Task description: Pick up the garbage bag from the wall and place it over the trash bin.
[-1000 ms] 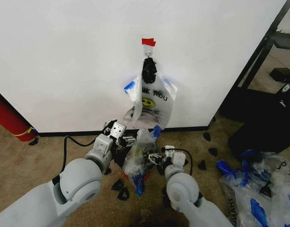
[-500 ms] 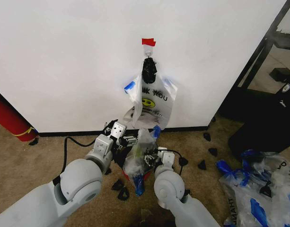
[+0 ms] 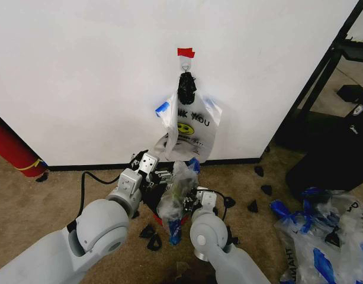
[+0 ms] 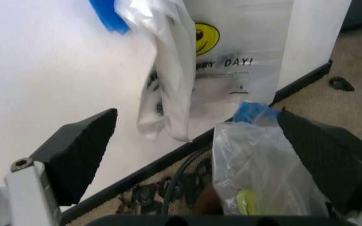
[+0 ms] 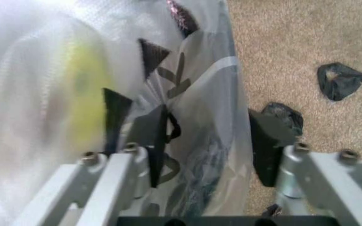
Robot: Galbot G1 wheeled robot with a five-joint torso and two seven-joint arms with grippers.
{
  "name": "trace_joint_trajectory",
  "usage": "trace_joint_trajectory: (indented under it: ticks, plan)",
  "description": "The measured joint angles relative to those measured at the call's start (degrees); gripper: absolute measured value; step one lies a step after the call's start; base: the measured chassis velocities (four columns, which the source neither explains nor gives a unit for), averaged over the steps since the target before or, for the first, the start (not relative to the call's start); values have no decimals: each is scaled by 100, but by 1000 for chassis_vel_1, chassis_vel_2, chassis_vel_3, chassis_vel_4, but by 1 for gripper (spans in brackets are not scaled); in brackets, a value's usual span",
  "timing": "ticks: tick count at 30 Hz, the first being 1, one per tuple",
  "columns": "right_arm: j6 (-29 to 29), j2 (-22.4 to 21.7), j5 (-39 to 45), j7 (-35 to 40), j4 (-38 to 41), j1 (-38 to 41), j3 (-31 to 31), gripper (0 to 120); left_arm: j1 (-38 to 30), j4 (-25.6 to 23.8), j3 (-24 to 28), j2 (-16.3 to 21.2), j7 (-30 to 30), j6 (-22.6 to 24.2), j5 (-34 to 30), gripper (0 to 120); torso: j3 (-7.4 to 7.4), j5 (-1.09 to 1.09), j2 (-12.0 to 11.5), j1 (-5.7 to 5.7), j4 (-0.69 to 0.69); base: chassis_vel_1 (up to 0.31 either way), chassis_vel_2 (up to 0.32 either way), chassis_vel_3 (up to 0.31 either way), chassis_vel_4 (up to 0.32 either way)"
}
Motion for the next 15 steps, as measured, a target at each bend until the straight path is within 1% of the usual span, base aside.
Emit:
trace_joint_trajectory:
  ticks: [1,2,3,6,9,10,11,12,15]
  plan:
    - [4,2,5,8,0,0,2,33,2,1,0,0,1,-2,2,100,0,0,0,0,0,0,0,0,0]
    - [4,2,5,8,0,0,2,33,2,1,0,0,1,-2,2,100,0,0,0,0,0,0,0,0,0]
    - [9,3,5,11,0,-1,4,30,3,1,0,0,1,-3,3,100,0,0,0,0,0,0,0,0,0]
    - [32,14,7,14,0,-3,23,17,16,-1,0,4,5,-5,8,100,0,0,0,0,0,0,0,0,0]
    - [53,26,19,16,1,-9,35,7,21,-9,0,9,8,-7,11,100,0,0,0,0,0,0,0,0,0]
    - [53,26,19,16,1,-9,35,7,21,-9,0,9,8,-7,11,100,0,0,0,0,0,0,0,0,0]
    - [66,39,21,14,1,-11,36,2,22,-12,0,13,8,-8,12,100,0,1,0,0,0,0,0,0,0]
    - [82,56,23,10,3,-13,38,0,25,-16,0,18,8,-8,12,100,0,1,0,0,0,0,0,0,0]
    - [150,90,15,7,5,-43,51,0,36,-21,0,27,10,-9,13,100,0,0,0,0,0,0,0,0,0]
